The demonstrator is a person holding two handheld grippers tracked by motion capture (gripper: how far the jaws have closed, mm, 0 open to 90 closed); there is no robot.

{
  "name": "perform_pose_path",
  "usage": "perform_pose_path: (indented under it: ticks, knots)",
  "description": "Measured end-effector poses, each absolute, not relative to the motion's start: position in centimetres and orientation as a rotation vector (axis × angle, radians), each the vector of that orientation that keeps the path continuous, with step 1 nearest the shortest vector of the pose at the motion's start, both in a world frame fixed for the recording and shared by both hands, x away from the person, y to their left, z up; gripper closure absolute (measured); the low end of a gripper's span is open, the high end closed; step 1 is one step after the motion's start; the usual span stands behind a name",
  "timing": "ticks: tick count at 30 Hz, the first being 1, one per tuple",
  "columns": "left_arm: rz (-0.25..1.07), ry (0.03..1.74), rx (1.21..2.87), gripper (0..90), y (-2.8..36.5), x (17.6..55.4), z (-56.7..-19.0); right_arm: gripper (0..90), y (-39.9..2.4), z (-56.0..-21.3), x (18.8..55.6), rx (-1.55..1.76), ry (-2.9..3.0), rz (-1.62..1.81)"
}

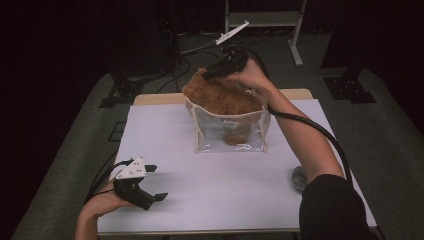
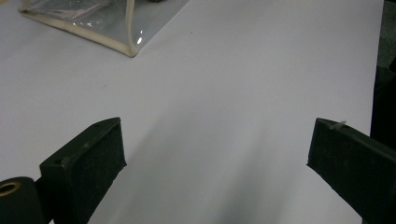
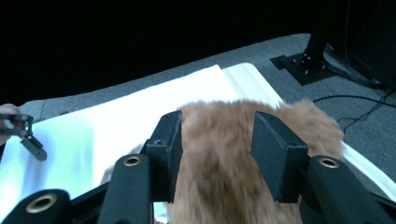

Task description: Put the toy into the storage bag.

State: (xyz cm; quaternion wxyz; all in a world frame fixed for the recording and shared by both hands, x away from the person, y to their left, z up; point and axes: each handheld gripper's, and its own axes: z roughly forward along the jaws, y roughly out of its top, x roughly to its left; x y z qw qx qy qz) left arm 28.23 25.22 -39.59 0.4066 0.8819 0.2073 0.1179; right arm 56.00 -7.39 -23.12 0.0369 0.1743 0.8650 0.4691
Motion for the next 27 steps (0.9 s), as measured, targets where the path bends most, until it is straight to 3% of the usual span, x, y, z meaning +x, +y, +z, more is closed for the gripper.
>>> perform_pose_path:
  ticks: [6,14,27]
  knots:
    - [0.3,0.524,2.222,3.3,25.3,28.2,-39.6,56.3,-5.4,-23.5,56.8,0.532,2.624,1.429]
    - [0.296,0.521,2.226,3.3,25.2,28.2,-39.7,77.0,-4.1,-26.0,57.4,0.563,2.725,1.27]
    - [0.299,0.513,2.235,3.3,25.0,28.0,-39.6,78.1,-4.0,-27.5,56.4,0.538,2.863,1.161]
